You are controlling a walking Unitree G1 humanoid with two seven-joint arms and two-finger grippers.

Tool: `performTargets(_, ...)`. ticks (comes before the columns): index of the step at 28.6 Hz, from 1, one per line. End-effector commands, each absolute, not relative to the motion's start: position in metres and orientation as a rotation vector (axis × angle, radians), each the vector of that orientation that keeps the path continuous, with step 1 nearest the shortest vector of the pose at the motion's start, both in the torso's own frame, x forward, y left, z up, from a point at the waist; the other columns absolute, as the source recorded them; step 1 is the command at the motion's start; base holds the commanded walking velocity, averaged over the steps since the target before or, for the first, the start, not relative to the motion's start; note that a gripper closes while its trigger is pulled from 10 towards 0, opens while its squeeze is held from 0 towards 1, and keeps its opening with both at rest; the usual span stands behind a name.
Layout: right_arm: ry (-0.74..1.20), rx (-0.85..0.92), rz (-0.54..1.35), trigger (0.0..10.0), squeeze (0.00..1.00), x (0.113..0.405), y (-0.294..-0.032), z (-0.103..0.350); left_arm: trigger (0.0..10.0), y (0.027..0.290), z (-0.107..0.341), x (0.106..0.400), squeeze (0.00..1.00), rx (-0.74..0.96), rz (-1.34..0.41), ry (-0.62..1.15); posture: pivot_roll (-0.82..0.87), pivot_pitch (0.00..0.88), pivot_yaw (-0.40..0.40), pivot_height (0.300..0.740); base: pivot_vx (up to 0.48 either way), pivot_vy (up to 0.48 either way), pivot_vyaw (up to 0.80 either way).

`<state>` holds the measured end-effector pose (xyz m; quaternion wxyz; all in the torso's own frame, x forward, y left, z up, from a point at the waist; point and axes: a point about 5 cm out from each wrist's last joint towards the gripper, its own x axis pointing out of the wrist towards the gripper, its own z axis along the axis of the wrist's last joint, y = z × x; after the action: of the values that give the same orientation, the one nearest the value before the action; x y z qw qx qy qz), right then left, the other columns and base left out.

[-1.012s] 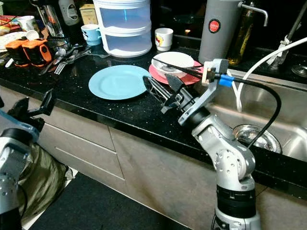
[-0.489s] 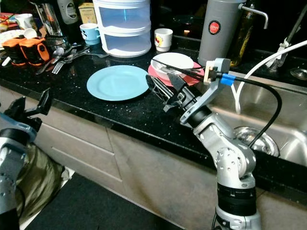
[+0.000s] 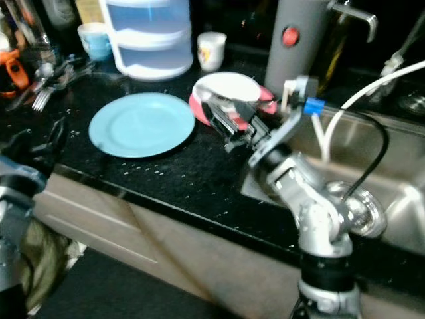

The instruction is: Kitchen organization

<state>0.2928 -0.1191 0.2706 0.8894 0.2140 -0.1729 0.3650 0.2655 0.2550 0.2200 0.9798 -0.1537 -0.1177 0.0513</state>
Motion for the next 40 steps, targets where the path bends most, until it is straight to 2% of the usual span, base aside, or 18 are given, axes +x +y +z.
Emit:
performTargets(1, -0.365, 0.438, 0.749, 10.0, 0.0, 0.293, -0.123, 0.27, 10.0, 0.253, 0.218, 0.267, 0.0, -0.325, 0.086, -0.225, 0.1, 0.0, 0.012, 0.74, 0.0, 0.0, 0.0)
performTargets(9, -0.366, 0.428, 0.747, 10.0, 0.0, 0.293, -0.125, 0.27, 10.0, 0.25, 0.215, 0.267, 0.0, -0.363, 0.076, -0.2, 0.1, 0.0, 0.012, 0.74, 0.0, 0.0, 0.0)
performTargets(18, -0.332, 0.305, 0.72, 10.0, 0.0, 0.295, -0.13, 0.266, 10.0, 0.251, 0.196, 0.27, 0.0, -0.701, 0.149, -0.142, 0.09, 0.0, 0.007, 0.74, 0.0, 0.0, 0.0)
performTargets(28, -0.323, 0.295, 0.71, 10.0, 0.0, 0.293, -0.132, 0.264, 10.0, 0.26, 0.2, 0.274, 0.0, -0.851, 0.219, -0.135, 0.08, 0.0, 0.011, 0.74, 0.0, 0.0, 0.0)
performTargets(32, -0.313, 0.272, 0.701, 10.0, 0.0, 0.294, -0.133, 0.263, 10.0, 0.269, 0.191, 0.271, 0.0, -0.93, 0.347, -0.092, 0.08, 0.0, 0.011, 0.74, 0.0, 0.0, 0.0)
performTargets(40, -0.307, 0.266, 0.695, 10.0, 0.0, 0.294, -0.133, 0.262, 10.0, 0.275, 0.18, 0.265, 0.0, -0.997, 0.494, -0.019, 0.08, 0.0, 0.012, 0.74, 0.0, 0.0, 0.0)
